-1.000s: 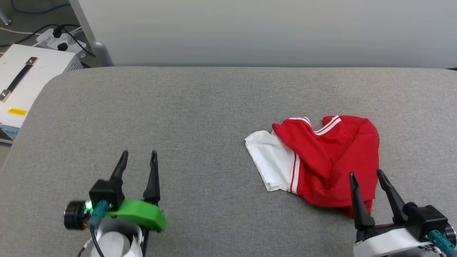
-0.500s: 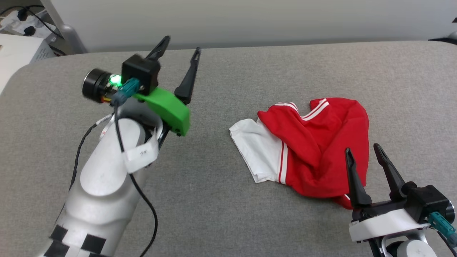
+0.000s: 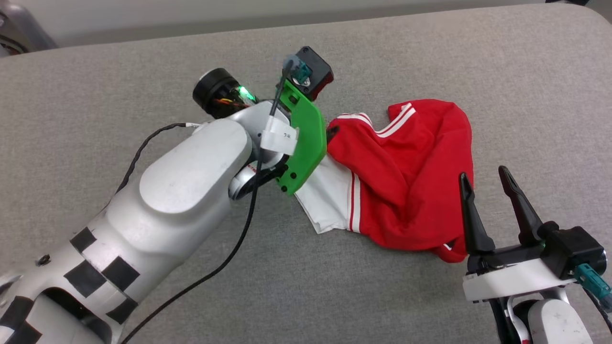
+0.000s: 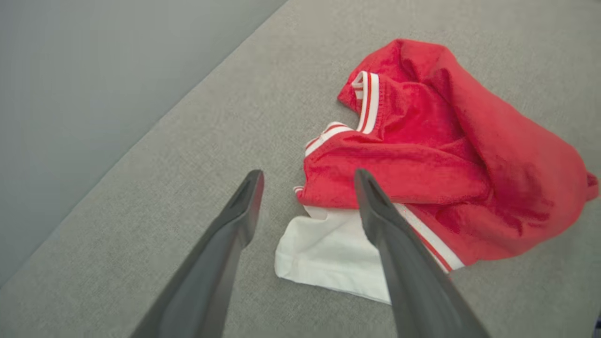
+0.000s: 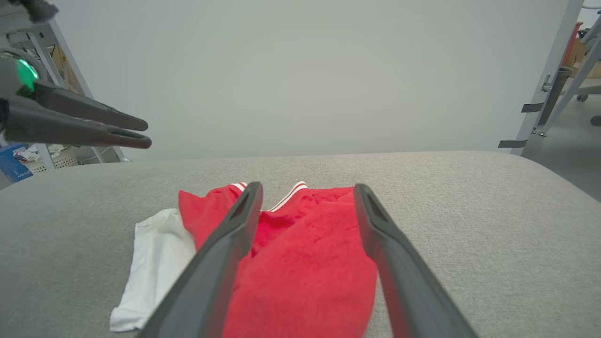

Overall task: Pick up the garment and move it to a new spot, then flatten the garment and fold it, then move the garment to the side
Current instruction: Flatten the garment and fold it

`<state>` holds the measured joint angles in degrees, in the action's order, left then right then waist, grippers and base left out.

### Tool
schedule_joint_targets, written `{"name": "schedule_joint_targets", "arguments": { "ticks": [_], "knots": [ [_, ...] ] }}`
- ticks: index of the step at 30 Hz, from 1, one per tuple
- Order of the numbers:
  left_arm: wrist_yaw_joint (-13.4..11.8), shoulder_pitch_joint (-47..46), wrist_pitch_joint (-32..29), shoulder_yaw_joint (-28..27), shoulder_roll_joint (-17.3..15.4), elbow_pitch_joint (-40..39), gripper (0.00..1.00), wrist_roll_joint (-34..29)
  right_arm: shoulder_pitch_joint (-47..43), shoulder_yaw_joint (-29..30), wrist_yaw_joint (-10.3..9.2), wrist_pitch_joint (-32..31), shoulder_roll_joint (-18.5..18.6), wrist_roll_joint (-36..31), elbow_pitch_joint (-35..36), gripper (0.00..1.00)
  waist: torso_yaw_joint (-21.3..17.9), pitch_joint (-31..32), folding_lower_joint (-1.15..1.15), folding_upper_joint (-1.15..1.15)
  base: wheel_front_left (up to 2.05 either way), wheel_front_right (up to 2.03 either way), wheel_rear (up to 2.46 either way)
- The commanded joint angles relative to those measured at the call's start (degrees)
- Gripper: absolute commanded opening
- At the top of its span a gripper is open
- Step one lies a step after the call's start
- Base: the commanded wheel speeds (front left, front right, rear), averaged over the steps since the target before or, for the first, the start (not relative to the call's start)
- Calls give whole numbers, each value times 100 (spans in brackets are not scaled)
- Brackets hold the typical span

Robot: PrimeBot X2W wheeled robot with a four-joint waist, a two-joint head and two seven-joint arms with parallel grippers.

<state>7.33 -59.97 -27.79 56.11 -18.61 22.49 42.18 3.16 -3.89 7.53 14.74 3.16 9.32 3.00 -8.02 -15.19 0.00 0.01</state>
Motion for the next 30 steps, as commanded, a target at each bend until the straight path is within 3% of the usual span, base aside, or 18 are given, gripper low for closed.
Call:
{"name": "schedule_joint_targets", "arguments": {
  "ticks": [1, 9, 19, 20, 21, 25, 30],
  "knots": [
    [15, -167, -240, 234, -111, -19, 100, 228, 141, -5, -4, 26, -15, 35, 36, 100, -202, -249, 0, -1, 0, 0, 0],
    [15, -369, -1012, 1505, -472, 61, 100, 932, 361, -35, -4, 26, -26, 135, 49, 100, -430, -640, 0, -1, 0, 0, 0],
    [15, 376, -1769, 1721, -660, 51, 98, 553, 550, -35, -4, 26, -27, 236, 42, 100, -510, -910, 0, -1, 0, 0, 0],
    [15, 411, -1763, 1722, -669, 26, 24, 525, 556, -37, -4, 26, -27, 236, 36, 100, -498, -913, 0, -1, 0, 0, 0],
    [15, 421, -1714, 1722, -670, 16, 0, 510, 556, -30, -4, 26, -27, 234, 32, 100, -480, -904, 0, -1, 0, 0, 0],
    [15, 125, -814, 1717, -655, -66, 0, 712, 452, 51, -4, 26, -28, 136, -25, 100, -220, -613, 0, -1, 0, 0, 0],
    [15, -89, 147, 1546, -958, -369, 0, 1078, 281, 148, -4, 26, -28, 60, -45, 100, 33, -236, 0, -1, 0, 0, 0]
  ]
}}
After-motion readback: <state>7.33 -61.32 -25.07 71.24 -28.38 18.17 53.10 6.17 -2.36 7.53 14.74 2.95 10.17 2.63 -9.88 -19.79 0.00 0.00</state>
